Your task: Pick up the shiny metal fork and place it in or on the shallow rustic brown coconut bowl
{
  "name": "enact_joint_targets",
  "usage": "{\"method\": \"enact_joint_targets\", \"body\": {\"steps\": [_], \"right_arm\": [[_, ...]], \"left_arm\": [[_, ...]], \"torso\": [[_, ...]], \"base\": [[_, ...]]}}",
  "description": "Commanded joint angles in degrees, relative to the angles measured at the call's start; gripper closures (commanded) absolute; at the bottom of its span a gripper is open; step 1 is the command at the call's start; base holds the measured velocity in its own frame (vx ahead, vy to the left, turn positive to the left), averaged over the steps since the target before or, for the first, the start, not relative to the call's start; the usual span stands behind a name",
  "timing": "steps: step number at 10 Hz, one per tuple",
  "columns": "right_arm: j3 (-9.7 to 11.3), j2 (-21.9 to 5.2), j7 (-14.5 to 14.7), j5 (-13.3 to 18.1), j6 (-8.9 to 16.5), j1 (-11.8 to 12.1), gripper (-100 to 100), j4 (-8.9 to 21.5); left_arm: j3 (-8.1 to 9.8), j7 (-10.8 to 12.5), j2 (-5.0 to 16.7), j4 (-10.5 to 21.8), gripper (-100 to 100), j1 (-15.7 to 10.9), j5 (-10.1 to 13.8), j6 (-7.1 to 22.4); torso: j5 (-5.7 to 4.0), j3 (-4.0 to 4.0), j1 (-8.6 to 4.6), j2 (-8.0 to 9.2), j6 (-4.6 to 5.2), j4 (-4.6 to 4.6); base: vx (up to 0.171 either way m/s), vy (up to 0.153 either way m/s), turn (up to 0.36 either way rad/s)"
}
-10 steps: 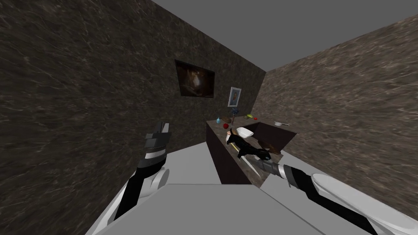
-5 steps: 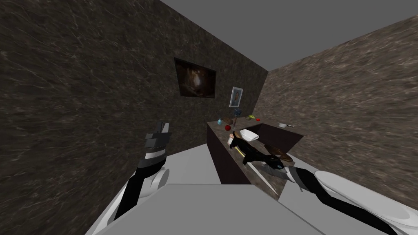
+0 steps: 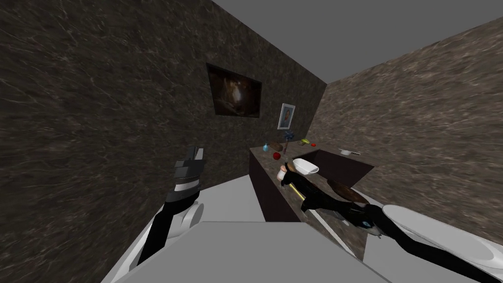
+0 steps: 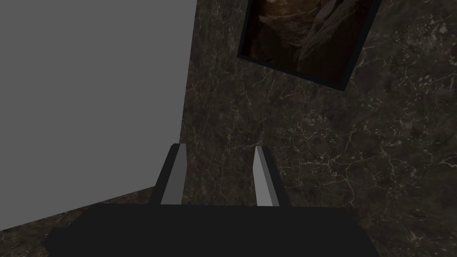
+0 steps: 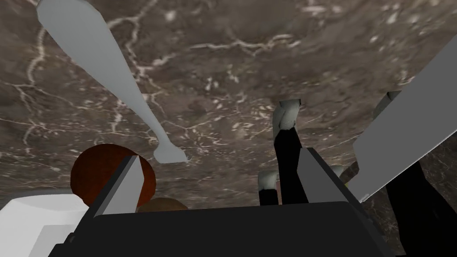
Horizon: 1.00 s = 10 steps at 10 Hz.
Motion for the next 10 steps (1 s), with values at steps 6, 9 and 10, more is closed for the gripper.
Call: {"method": "enact_joint_targets", "body": {"steps": [6,9,10], "right_arm": [[5.0,-9.0,-6.3,6.3,1.8,4.1,-100,2.7],[6.9,-11.2,-8.0,7.9,2.2,5.6,-100,3.3],[5.5,-10.9,-7.9,7.6,2.5,6.8,-100,2.4]], "left_arm": [[0.0,0.0,0.0,0.0,0,0.0,0.0,0.0],[0.0,0.0,0.0,0.0,0,0.0,0.0,0.0],[0.0,0.0,0.0,0.0,0,0.0,0.0,0.0]], "torso": [[0.0,0.03,0.0,0.06,-0.01,0.01],[0.01,0.06,0.07,0.11,0.0,0.03],[0.0,0.08,0.05,0.14,0.0,0.03]], "base": [[0.108,0.019,0.009],[0.08,0.028,0.007],[0.03,0.01,0.001]]}}
